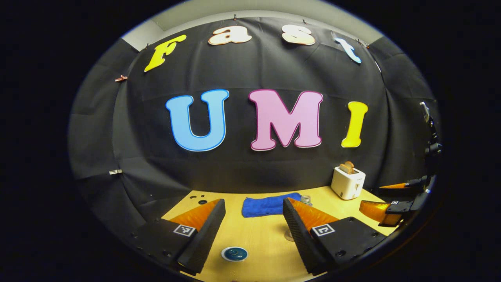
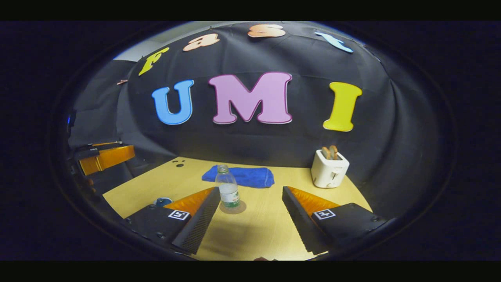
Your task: Open the teacup lid with one hand, grasp the water bottle and pour water into the teacup with the other hand; after pouring, place the water bottle on the coaster and then close the teacup lid.
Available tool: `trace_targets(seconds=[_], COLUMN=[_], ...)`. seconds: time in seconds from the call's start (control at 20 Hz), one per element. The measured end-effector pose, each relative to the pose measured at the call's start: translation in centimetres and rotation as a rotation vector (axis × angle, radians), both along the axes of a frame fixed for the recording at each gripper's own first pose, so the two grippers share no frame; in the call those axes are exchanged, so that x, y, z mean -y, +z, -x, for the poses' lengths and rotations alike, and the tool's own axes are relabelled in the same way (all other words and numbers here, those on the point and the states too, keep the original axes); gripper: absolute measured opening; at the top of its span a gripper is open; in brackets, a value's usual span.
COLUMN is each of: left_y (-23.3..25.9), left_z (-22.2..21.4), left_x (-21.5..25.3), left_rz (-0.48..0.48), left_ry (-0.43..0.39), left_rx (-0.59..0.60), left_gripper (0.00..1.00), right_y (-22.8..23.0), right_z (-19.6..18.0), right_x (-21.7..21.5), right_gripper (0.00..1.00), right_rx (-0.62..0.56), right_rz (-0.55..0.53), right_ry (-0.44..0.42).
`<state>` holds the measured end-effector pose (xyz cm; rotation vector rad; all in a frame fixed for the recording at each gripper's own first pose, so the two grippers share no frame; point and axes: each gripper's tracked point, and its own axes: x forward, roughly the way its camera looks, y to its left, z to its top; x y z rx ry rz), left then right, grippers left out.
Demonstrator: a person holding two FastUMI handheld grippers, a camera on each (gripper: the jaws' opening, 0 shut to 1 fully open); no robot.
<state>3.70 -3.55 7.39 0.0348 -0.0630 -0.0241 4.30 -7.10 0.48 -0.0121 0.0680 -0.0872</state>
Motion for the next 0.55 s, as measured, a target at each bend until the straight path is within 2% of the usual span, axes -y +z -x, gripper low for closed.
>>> trace_targets(seconds=[0.1,0.15,0.3,0.4,0.55], left_y=[1.5,1.9,2.6,2.9,3.6], left_z=[1.2,1.8,2.6,3.0,3.5], left_x=[1.1,1.4,1.7,1.4,0.8], left_rz=[0.012,0.018,0.030,0.025,0.020], left_ry=[-0.025,-0.035,-0.056,-0.072,-0.099], left_rx=[0.017,0.026,0.028,0.025,0.040], left_gripper=[0.92,0.93,0.92,0.92,0.92], right_y=[2.3,3.2,4.5,5.0,5.6], right_z=[1.4,2.1,3.9,4.8,6.0], right_x=[0.9,1.5,2.5,2.7,1.9], right_gripper=[1.00,0.98,0.98,0.98,0.98], right_rx=[0.042,0.066,0.102,0.107,0.115], right_rz=[0.003,0.014,0.038,0.029,-0.006], right_ry=[-0.023,-0.040,-0.098,-0.147,-0.172])
